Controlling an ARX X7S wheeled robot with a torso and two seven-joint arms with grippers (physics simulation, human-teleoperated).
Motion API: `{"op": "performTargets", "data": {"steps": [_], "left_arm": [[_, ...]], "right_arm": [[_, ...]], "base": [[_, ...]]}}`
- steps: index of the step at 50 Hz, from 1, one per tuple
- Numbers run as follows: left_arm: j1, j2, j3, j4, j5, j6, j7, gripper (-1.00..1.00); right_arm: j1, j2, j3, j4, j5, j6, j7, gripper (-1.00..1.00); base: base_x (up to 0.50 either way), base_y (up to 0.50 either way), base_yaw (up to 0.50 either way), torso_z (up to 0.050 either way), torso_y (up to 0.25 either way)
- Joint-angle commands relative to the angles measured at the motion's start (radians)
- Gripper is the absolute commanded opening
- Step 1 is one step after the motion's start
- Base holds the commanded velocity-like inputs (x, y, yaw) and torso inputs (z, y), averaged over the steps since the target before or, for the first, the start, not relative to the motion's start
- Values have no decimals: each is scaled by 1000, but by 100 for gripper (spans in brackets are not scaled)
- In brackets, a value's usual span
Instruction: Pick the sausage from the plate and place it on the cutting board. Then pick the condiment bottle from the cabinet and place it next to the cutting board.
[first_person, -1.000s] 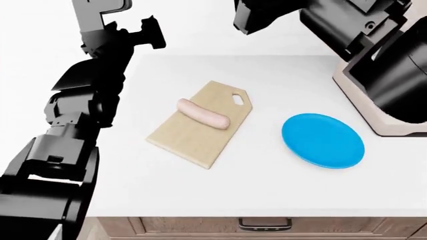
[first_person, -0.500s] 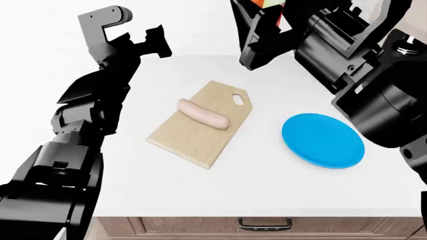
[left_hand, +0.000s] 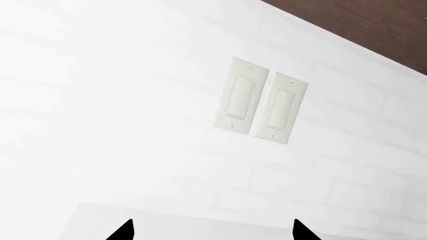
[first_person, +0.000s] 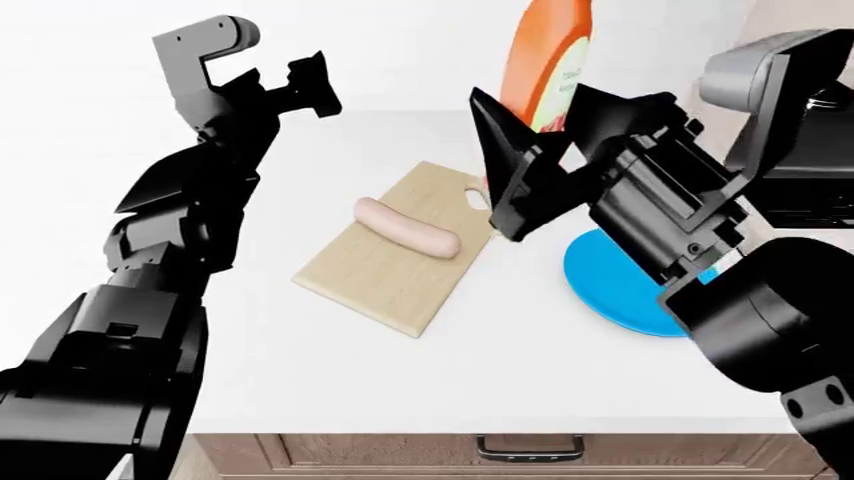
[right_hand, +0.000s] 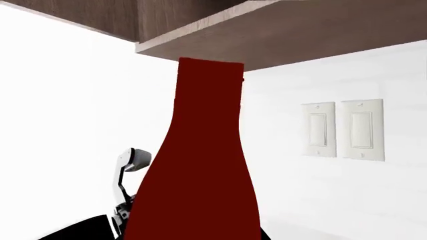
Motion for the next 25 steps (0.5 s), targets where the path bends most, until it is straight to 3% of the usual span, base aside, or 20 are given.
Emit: {"op": "performTargets", "data": {"steps": [1, 25], "left_arm": [[4, 1, 0, -2, 0, 7, 3, 100], [19, -6, 3, 34, -5, -7, -1, 100]], "right_arm": [[-127, 29, 28, -54, -34, -59, -36, -100], [-280, -25, -64, -9, -348, -227, -177, -100]], "base": [[0, 0, 0, 0, 0], [0, 0, 0, 0, 0]]}}
